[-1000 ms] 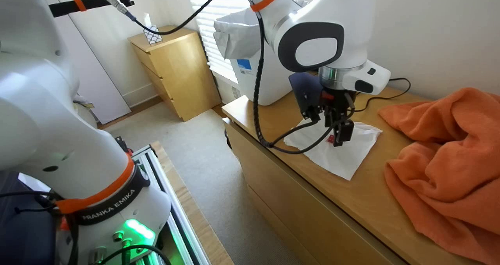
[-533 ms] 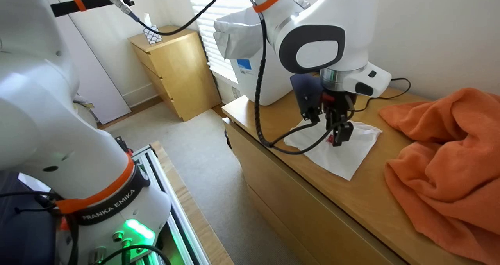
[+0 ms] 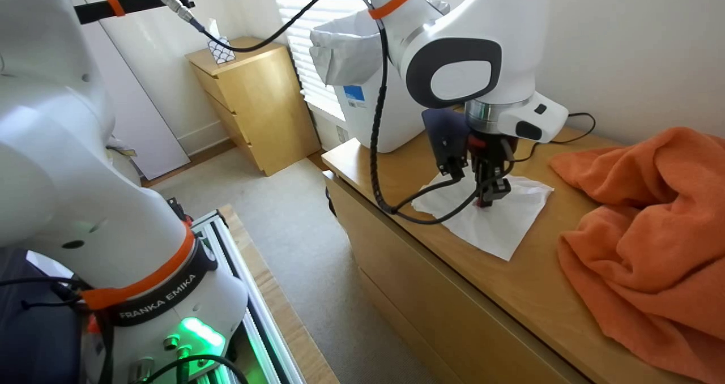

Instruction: Unfold the small cloth then move the dice to the right

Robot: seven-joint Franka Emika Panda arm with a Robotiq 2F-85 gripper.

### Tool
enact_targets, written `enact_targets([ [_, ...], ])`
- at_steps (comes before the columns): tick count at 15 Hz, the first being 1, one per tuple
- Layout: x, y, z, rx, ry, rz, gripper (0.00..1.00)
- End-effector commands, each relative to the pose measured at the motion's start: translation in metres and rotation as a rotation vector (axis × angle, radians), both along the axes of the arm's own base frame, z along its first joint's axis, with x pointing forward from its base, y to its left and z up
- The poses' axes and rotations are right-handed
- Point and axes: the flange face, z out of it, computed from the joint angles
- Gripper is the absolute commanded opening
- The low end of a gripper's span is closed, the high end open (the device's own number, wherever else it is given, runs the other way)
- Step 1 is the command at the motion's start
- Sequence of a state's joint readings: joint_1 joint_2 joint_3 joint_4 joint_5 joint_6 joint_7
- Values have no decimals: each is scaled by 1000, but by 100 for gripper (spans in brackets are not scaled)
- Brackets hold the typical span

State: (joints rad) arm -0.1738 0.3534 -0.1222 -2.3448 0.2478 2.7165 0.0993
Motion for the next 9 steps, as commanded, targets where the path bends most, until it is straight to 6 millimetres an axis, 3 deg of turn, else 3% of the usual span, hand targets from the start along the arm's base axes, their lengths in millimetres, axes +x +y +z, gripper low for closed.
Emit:
enact_targets([
  [1,2,-1,-6,9,-8,-21,5],
  [4,2,-1,-3,12,-7,-20,6],
  [9,-1,6,23,4,-36,4,6],
])
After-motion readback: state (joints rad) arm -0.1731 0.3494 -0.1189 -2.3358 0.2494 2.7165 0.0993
